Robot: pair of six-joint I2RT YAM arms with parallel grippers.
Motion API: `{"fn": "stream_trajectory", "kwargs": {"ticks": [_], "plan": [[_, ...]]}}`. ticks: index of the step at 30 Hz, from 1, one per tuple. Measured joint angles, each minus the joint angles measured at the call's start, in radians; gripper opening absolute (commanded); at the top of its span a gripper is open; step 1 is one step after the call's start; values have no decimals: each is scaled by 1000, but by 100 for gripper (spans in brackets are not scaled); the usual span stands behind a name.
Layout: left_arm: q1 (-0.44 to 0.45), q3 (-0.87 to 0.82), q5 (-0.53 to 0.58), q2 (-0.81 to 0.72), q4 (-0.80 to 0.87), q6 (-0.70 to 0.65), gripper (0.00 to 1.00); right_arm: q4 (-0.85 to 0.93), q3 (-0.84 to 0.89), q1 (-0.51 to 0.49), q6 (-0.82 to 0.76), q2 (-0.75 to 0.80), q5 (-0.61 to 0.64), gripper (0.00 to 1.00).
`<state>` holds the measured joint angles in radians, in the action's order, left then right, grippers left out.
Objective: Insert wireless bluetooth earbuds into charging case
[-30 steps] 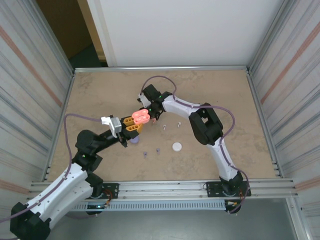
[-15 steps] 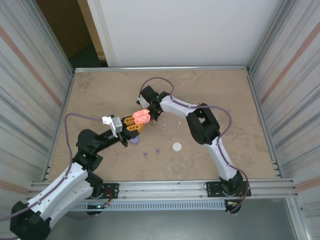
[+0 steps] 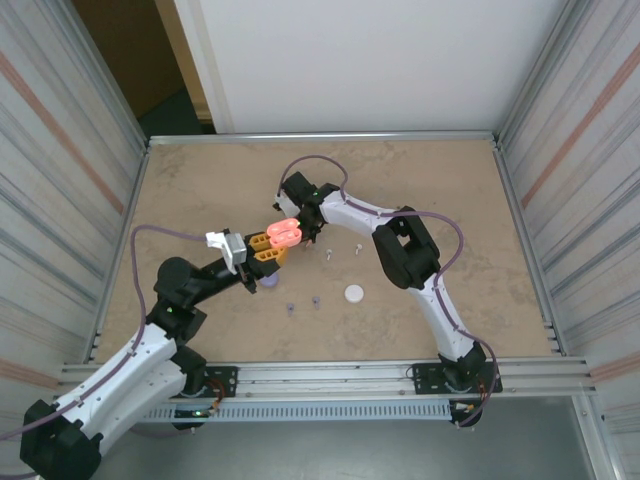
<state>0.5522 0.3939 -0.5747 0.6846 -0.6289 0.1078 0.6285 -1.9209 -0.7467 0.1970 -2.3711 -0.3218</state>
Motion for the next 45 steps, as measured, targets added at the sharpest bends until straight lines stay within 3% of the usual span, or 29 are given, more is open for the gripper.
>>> {"fn": "stream_trajectory", "kwargs": {"ticks": [10, 15, 23, 36, 45], "plan": [[0, 0, 0, 0, 0, 0, 0, 11, 0, 0, -6, -4, -9, 19], [0, 0, 0, 0, 1, 0, 0, -8, 8, -2, -6, -3, -17, 16], [0, 0, 0, -8, 13, 0, 0, -129, 211, 1, 0, 114, -5, 16], [0, -30, 14, -15, 34, 0, 0, -351, 649, 61, 4, 652, 71, 16], [0, -43, 24, 34, 29, 1, 0, -420, 839, 74, -26, 1005, 167, 16]]}}
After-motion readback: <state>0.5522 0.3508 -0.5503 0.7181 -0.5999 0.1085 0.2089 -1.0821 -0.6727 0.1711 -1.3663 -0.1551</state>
